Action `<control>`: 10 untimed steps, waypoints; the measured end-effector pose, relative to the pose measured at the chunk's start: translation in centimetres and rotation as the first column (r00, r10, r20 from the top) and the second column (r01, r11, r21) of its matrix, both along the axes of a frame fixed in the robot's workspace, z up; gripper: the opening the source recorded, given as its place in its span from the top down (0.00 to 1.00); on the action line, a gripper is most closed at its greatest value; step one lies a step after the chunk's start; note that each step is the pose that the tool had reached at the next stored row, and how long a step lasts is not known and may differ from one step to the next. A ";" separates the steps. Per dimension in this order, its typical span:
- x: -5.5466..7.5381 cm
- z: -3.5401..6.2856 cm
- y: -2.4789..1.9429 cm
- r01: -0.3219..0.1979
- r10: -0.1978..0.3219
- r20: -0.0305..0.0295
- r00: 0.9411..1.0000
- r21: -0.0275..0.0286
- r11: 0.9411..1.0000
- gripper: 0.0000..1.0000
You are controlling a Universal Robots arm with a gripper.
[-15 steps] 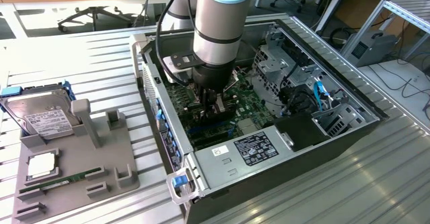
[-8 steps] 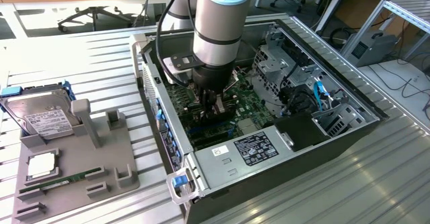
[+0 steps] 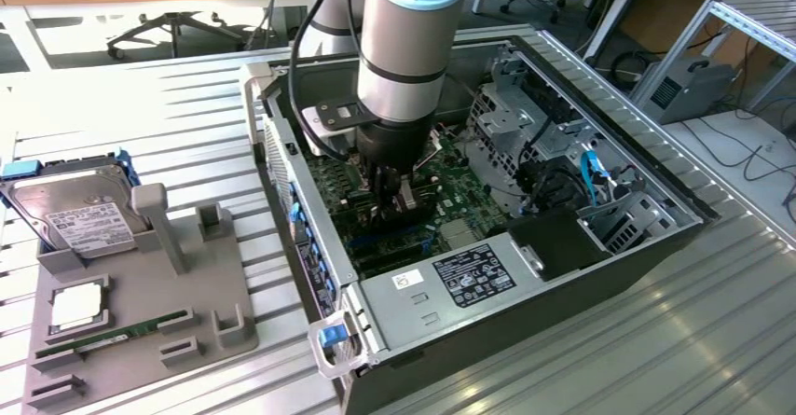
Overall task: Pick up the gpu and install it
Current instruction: 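Insert the gpu into the slot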
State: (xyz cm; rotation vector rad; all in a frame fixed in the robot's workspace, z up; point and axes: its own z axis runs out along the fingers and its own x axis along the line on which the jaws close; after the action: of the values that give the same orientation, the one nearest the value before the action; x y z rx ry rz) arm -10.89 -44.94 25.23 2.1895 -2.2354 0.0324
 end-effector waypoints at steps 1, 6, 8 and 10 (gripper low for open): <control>0.0 -0.01 0.00 0.000 0.000 0.000 1.000 0.000 1.000 0.73; 0.0 -0.23 0.00 0.000 0.000 0.000 1.000 0.001 1.000 0.73; 0.0 -0.23 0.01 0.000 0.000 0.000 1.000 0.001 1.000 0.73; 0.0 -0.22 0.01 0.000 0.000 0.000 1.000 0.000 1.000 0.73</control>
State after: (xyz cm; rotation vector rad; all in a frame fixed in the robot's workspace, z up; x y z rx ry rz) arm -10.93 -44.93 25.01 2.1895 -2.2357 0.0322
